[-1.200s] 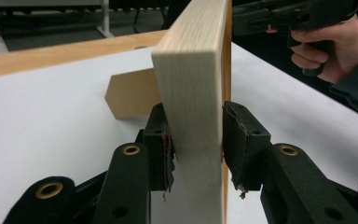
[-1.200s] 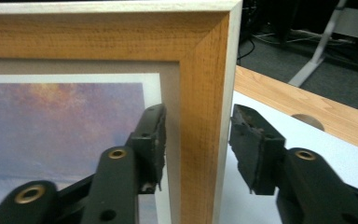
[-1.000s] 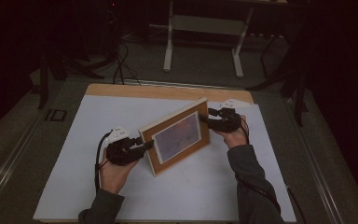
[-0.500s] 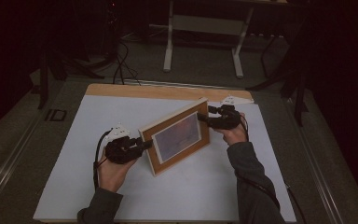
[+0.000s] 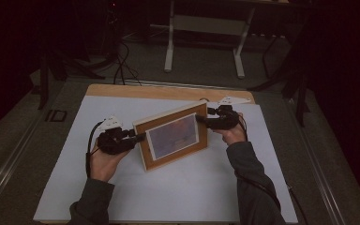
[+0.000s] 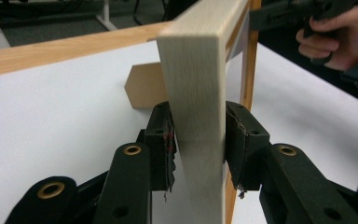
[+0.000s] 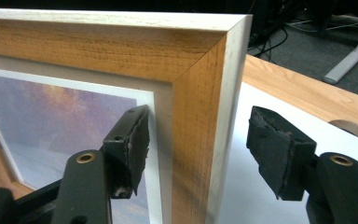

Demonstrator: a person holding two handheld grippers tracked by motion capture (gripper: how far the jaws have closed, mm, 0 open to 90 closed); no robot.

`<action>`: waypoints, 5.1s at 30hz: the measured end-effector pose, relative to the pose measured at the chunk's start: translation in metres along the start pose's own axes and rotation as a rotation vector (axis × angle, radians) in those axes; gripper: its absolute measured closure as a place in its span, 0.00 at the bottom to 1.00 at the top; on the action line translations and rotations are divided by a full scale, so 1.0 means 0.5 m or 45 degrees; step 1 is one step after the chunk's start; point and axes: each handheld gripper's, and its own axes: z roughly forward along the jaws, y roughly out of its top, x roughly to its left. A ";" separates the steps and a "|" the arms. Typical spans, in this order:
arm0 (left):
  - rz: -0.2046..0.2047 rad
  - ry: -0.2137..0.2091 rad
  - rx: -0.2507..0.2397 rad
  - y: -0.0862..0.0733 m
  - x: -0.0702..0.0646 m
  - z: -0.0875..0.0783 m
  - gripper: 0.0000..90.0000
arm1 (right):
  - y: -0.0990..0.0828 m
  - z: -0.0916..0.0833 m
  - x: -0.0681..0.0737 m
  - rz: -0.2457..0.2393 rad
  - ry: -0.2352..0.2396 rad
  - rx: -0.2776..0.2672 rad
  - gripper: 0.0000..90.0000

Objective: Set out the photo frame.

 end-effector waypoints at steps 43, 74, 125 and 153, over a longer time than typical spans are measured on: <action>-0.114 -0.014 -0.026 0.004 0.008 0.030 0.75 | -0.030 -0.016 -0.020 0.058 0.151 -0.016 0.55; -0.066 -0.065 -0.005 0.030 0.041 0.065 0.71 | -0.058 -0.060 -0.001 0.092 0.047 -0.028 0.63; -0.099 -0.123 -0.016 0.043 0.065 0.087 0.66 | -0.082 -0.090 0.025 0.094 -0.001 -0.034 0.68; -0.121 -0.115 -0.030 0.041 0.059 0.069 0.59 | -0.085 -0.109 0.024 0.073 -0.009 -0.022 0.61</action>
